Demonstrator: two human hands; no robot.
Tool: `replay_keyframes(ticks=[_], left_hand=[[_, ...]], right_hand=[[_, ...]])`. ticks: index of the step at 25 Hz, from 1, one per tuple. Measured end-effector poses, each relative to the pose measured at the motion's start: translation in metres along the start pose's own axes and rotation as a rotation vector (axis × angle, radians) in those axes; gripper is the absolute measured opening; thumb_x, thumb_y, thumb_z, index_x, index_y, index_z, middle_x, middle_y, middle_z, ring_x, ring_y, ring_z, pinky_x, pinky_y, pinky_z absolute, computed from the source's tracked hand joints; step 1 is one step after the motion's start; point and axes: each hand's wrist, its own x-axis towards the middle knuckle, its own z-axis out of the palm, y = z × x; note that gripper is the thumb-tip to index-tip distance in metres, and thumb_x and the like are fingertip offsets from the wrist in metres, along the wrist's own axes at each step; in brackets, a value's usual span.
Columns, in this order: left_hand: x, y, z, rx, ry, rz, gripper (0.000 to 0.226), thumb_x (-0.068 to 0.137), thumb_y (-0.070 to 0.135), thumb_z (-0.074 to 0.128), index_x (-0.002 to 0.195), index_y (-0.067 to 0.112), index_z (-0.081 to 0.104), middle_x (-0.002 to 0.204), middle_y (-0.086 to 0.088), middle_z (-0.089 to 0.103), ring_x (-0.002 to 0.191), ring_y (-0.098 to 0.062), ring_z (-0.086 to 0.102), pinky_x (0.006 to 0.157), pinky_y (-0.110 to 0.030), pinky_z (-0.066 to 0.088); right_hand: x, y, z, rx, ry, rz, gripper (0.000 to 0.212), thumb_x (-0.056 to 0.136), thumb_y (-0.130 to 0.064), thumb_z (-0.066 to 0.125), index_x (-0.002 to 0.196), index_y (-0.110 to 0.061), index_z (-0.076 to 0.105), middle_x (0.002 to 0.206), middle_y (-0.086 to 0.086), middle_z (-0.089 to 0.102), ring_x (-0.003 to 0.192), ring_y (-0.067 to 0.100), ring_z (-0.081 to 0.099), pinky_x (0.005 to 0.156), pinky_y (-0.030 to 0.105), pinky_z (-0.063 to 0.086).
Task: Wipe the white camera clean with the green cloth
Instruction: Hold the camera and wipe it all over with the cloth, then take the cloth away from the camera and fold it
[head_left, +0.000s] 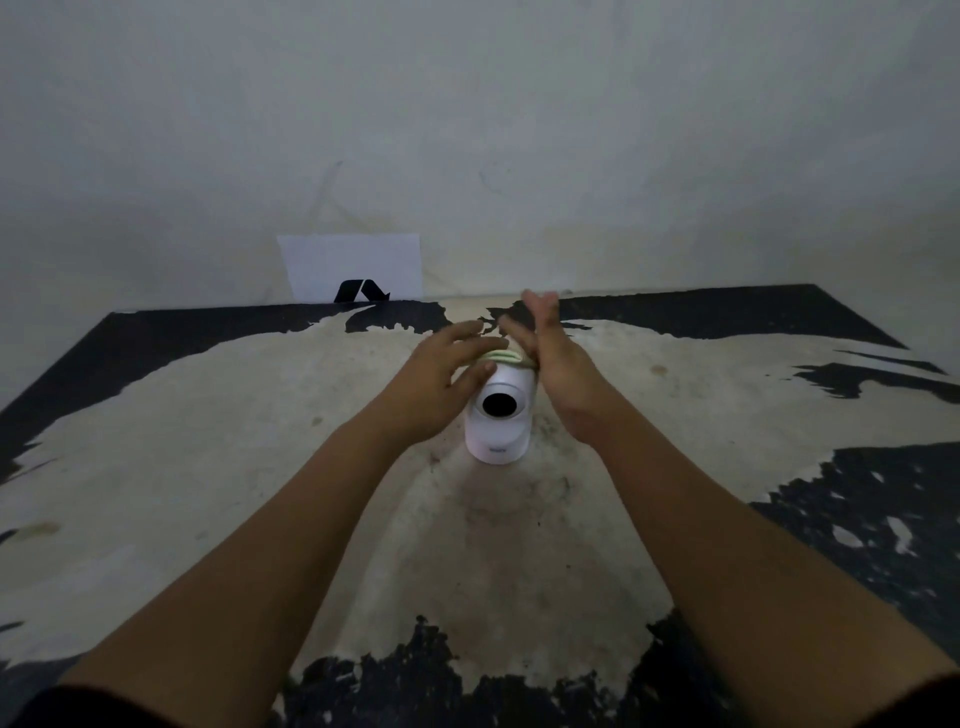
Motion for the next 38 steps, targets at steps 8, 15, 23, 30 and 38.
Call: replay_keyframes(ticks=[8, 15, 23, 30, 38], left_hand=[[0.018, 0.021, -0.008, -0.162, -0.084, -0.227, 0.012, 0.089, 0.026, 0.049, 0.082, 0.018, 0.054, 0.113, 0.0, 0.064, 0.102, -0.015, 0.054, 0.084, -0.032, 0.037], [0.016, 0.02, 0.014, -0.649, -0.171, -0.628, 0.048, 0.089, 0.061, 0.033, 0.096, 0.022, 0.06, 0.109, -0.013, 0.067, 0.102, -0.027, 0.063, 0.096, -0.042, 0.049], [-0.03, 0.003, 0.031, -0.722, 0.026, -0.644, 0.05, 0.09, 0.06, 0.031, 0.091, 0.024, 0.065, 0.103, -0.011, 0.066, 0.097, -0.024, 0.06, 0.094, -0.041, 0.045], [-0.068, 0.022, 0.025, -0.508, 0.189, -0.553, 0.038, 0.095, 0.029, 0.038, 0.093, -0.003, 0.061, 0.095, -0.029, 0.064, 0.083, -0.038, 0.063, 0.071, -0.044, 0.056], [-0.093, 0.079, -0.004, -1.042, 0.211, -0.58, 0.026, 0.095, 0.016, 0.044, 0.106, 0.004, 0.064, 0.101, -0.014, 0.07, 0.091, -0.025, 0.066, 0.079, -0.035, 0.057]], right_hand=[[-0.015, 0.047, 0.0, -0.076, 0.232, 0.118, 0.068, 0.084, -0.058, 0.052, 0.141, -0.031, 0.028, 0.134, 0.008, 0.047, 0.117, 0.027, 0.054, 0.097, 0.048, 0.049], [-0.016, 0.045, 0.003, -0.153, 0.249, 0.113, 0.078, 0.07, -0.076, 0.044, 0.133, -0.033, 0.034, 0.133, 0.012, 0.048, 0.113, 0.028, 0.057, 0.092, 0.051, 0.053], [-0.016, 0.045, 0.001, -0.162, 0.172, 0.128, 0.076, 0.066, -0.079, 0.036, 0.112, -0.021, 0.055, 0.113, 0.006, 0.063, 0.101, 0.024, 0.062, 0.092, 0.051, 0.052], [-0.019, 0.045, 0.003, -0.129, 0.196, 0.169, 0.075, 0.062, -0.08, 0.039, 0.104, -0.02, 0.057, 0.109, 0.008, 0.064, 0.099, 0.026, 0.062, 0.091, 0.051, 0.052], [-0.107, -0.01, 0.0, -0.215, 0.055, -0.281, 0.01, 0.082, -0.022, 0.069, 0.088, -0.014, 0.067, 0.079, -0.004, 0.066, 0.066, 0.001, 0.057, 0.064, 0.016, 0.048]])
